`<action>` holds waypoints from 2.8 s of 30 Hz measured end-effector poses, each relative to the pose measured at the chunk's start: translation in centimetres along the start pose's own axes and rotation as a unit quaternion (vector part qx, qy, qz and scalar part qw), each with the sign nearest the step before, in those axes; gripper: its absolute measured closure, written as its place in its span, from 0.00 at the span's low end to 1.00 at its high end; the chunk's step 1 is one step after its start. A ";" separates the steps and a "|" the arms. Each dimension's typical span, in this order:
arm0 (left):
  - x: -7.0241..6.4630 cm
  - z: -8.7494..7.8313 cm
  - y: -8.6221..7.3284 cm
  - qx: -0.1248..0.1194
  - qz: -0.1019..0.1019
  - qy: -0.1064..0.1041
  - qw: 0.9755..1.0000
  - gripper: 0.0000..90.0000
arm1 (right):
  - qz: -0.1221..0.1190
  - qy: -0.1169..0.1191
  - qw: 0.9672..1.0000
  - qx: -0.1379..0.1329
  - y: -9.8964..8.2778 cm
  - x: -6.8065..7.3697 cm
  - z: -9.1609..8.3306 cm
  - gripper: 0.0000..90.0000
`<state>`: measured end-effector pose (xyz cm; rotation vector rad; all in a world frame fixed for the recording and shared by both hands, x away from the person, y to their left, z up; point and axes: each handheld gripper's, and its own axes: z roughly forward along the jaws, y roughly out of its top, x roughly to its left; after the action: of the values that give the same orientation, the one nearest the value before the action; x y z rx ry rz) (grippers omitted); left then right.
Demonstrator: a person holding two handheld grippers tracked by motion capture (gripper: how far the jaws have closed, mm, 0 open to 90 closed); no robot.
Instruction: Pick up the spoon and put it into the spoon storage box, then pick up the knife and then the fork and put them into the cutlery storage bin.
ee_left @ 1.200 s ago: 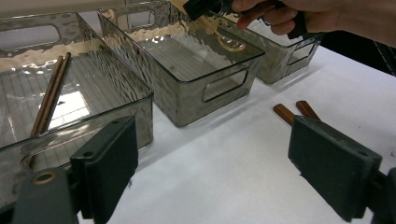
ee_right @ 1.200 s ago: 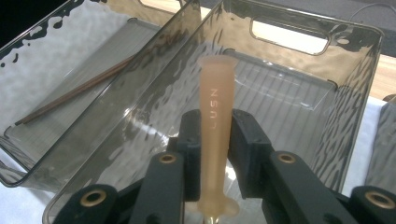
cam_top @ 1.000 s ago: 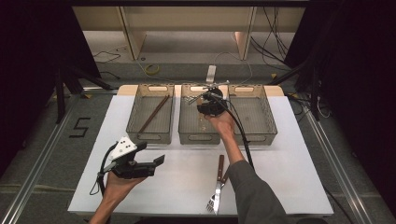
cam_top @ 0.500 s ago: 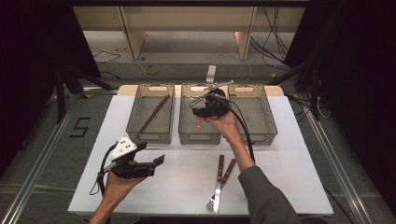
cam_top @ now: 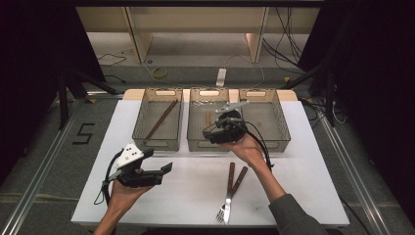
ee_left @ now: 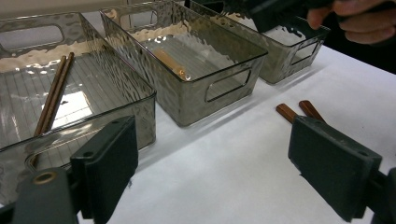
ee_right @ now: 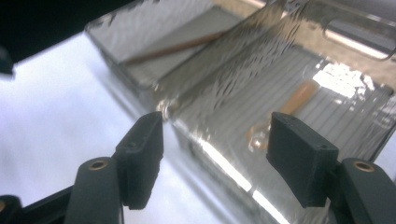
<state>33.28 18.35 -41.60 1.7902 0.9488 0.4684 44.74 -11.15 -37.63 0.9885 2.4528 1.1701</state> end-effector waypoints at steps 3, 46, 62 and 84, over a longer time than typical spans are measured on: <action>0.0 0.0 0.0 0.002 0.002 0.000 1.000 0.17 | -0.007 0.002 1.000 0.004 -1.1 0.2 -0.5 0.41; 0.0 0.1 0.0 0.001 -0.001 -0.002 1.000 0.17 | -0.019 0.020 0.995 0.101 -8.3 0.1 1.3 0.97; 0.0 0.1 0.0 0.002 0.001 -0.002 1.000 0.17 | -0.041 0.009 0.987 0.157 -9.3 0.1 3.0 1.00; -0.1 -0.1 0.0 0.003 0.006 0.000 1.000 0.17 | -0.036 -0.004 0.979 0.201 -10.3 -0.6 1.9 1.00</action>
<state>33.18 18.32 -41.60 1.8025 0.9405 0.4739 41.22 -15.10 -46.73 0.9874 2.7533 0.6562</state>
